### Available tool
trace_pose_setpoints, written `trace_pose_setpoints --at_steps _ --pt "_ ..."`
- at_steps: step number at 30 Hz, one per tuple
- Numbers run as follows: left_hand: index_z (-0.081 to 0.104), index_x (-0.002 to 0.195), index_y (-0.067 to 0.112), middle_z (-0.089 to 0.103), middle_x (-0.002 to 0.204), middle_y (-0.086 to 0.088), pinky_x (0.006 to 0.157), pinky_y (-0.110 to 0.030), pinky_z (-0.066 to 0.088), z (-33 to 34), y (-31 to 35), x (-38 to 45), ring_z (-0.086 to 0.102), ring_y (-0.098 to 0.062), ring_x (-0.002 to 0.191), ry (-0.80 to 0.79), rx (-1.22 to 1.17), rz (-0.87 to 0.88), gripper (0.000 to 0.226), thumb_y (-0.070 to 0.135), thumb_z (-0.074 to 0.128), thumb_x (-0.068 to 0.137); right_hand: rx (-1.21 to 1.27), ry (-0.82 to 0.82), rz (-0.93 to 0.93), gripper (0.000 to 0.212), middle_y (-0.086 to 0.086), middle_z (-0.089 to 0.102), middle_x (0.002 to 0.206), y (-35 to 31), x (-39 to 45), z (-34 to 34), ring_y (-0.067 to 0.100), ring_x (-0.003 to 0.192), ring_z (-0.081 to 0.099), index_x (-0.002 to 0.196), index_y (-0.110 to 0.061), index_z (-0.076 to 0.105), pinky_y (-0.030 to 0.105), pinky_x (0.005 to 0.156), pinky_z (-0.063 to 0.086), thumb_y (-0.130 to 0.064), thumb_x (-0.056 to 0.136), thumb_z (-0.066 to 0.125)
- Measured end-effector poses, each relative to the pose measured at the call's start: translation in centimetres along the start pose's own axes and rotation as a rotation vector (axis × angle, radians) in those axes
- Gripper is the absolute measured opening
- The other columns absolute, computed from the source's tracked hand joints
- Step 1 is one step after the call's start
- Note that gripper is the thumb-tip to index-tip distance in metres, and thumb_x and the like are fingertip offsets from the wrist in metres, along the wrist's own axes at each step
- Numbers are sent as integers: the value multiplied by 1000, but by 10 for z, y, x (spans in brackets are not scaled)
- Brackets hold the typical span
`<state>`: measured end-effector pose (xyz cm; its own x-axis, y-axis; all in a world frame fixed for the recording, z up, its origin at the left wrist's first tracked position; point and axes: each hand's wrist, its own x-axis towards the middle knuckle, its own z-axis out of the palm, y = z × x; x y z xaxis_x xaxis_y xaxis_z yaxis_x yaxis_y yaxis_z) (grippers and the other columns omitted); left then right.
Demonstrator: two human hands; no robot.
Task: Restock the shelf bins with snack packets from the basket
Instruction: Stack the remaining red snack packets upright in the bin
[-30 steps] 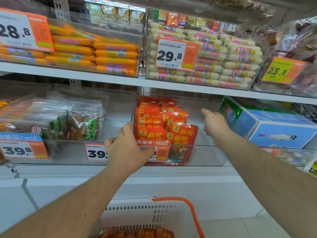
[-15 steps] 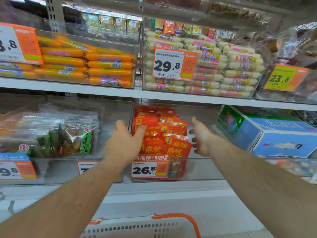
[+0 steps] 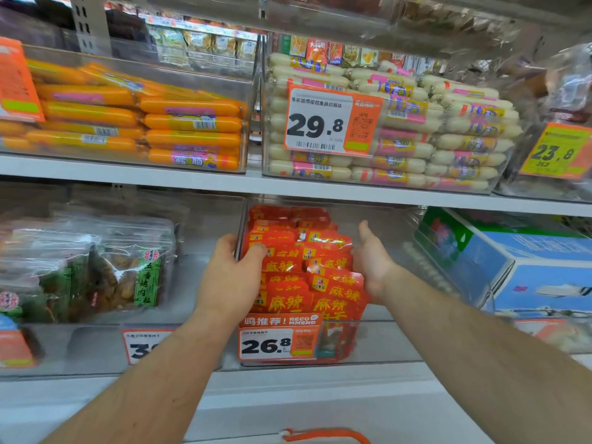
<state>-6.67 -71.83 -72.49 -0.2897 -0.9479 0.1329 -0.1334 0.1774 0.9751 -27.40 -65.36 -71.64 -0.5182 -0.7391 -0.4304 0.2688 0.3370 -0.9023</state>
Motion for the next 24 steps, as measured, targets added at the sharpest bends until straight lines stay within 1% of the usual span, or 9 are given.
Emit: trace_pose_setpoints --at_steps 2,4,8,9,11,12,14,19,24 --pt "43 98 38 52 80 23 79 -31 40 0 -2 3 52 -1 74 14 37 -16 11 40 54 94 -18 -46 -29 90 18 74 94 -1 6 4 31 83 70 91 -7 66 40 66 51 -82 87 15" --pt "45 94 38 57 82 21 78 -32 43 0 -2 2 56 -5 77 20 68 -23 9 42 53 94 44 -16 -16 87 18 73 84 -4 12 0 30 73 69 94 -6 67 38 68 52 -78 90 19" --pt "46 95 39 60 84 19 75 -33 47 -1 -3 -1 59 -5 79 28 65 -24 8 43 52 94 19 296 -211 57 8 67 107 -12 23 0 27 91 64 119 -9 60 39 79 51 -57 90 47" --pt "44 99 40 60 85 19 75 -33 47 -2 -2 -2 59 -5 80 27 66 -21 10 43 52 94 -84 356 -296 47 7 67 102 -16 21 0 27 90 62 113 -9 63 38 77 49 -47 87 54" --pt "44 101 39 60 84 19 74 -32 47 -2 -1 -3 59 -4 79 28 66 -14 10 43 52 95 -375 364 -393 14 2 64 79 -24 14 0 20 74 56 82 -10 64 32 68 44 -23 85 62" --pt "45 100 39 59 83 19 71 -30 45 -2 -1 -3 58 -3 78 30 69 -14 9 43 51 95 -514 332 -391 13 1 60 73 -26 11 0 17 69 53 74 -13 60 30 65 43 -14 87 61" --pt "45 101 39 59 83 19 65 -27 42 -2 0 -4 56 -1 76 33 79 -12 9 43 51 95 -676 258 -347 21 3 63 76 -29 9 2 17 69 56 75 -18 59 25 59 44 -8 93 55" --pt "46 94 40 57 81 20 72 -30 46 -3 3 -8 57 -4 77 37 105 -5 6 43 50 95 -741 182 -393 19 6 67 87 -36 15 7 18 75 61 84 -15 65 28 64 50 -2 94 55" --pt "47 86 38 59 79 16 61 -26 38 -4 7 -10 54 -1 71 45 131 -4 11 41 50 96 -740 131 -404 20 0 65 79 -37 19 13 11 66 58 85 -21 64 19 50 42 -7 96 54"
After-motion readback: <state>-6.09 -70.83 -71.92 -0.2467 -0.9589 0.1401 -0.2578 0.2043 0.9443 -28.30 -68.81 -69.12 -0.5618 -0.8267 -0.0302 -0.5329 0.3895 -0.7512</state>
